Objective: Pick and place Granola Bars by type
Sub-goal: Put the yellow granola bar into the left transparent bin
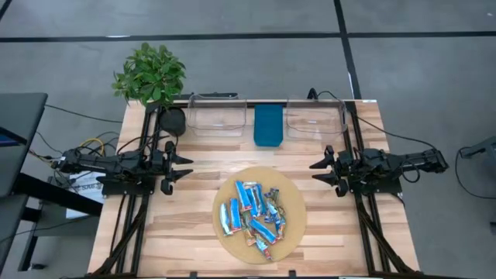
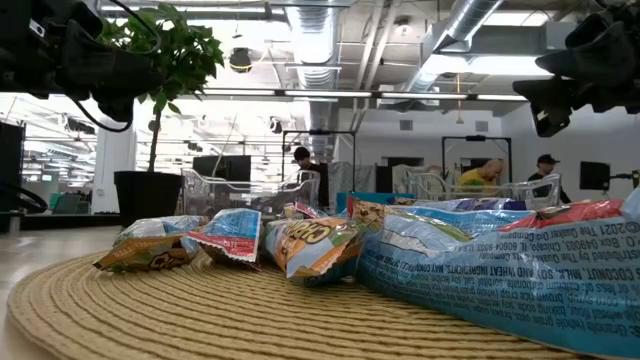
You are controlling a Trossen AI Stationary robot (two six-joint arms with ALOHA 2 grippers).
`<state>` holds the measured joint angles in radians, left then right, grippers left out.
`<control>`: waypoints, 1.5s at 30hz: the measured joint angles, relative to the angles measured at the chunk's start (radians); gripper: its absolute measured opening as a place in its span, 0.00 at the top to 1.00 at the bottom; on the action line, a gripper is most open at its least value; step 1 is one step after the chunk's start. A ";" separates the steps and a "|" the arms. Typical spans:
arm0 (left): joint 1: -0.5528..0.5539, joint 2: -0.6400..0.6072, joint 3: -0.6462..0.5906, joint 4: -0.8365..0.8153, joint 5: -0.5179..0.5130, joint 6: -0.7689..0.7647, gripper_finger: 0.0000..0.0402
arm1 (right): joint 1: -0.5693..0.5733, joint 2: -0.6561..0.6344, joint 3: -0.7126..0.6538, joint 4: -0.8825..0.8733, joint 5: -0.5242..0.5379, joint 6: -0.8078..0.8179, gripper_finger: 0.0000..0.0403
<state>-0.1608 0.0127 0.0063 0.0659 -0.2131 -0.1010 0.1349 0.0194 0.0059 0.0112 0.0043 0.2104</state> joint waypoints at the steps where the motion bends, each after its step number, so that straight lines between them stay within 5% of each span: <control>1: 0.000 0.000 0.000 0.000 0.001 -0.040 0.63 | 0.000 0.000 0.000 0.000 0.000 0.000 0.58; 11: -0.001 0.000 0.019 -0.012 0.090 -0.727 0.63 | 0.000 0.000 0.000 0.000 0.000 0.000 0.58; 20: 0.001 0.000 0.023 0.001 -0.187 -0.930 0.63 | 0.000 0.000 0.000 0.000 0.000 0.000 0.58; 26: -0.006 0.088 0.030 0.222 -0.128 -0.938 0.63 | -0.002 0.000 0.000 0.002 0.019 0.000 0.58; 32: -0.011 0.409 0.230 0.129 -0.141 -0.959 0.63 | -0.007 0.000 0.000 0.008 0.024 0.000 0.58; 37: -0.011 0.777 0.462 -0.060 -0.151 -1.140 0.63 | -0.007 0.000 0.000 0.100 0.025 0.100 0.58; 45: -0.037 1.294 0.743 -0.302 0.189 -1.418 0.63 | -0.008 0.000 0.000 0.358 0.031 0.420 0.58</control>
<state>-0.1976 1.3067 0.7496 -0.2366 -0.0244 -1.5186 0.1272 0.0193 0.0059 0.3694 0.0349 0.6300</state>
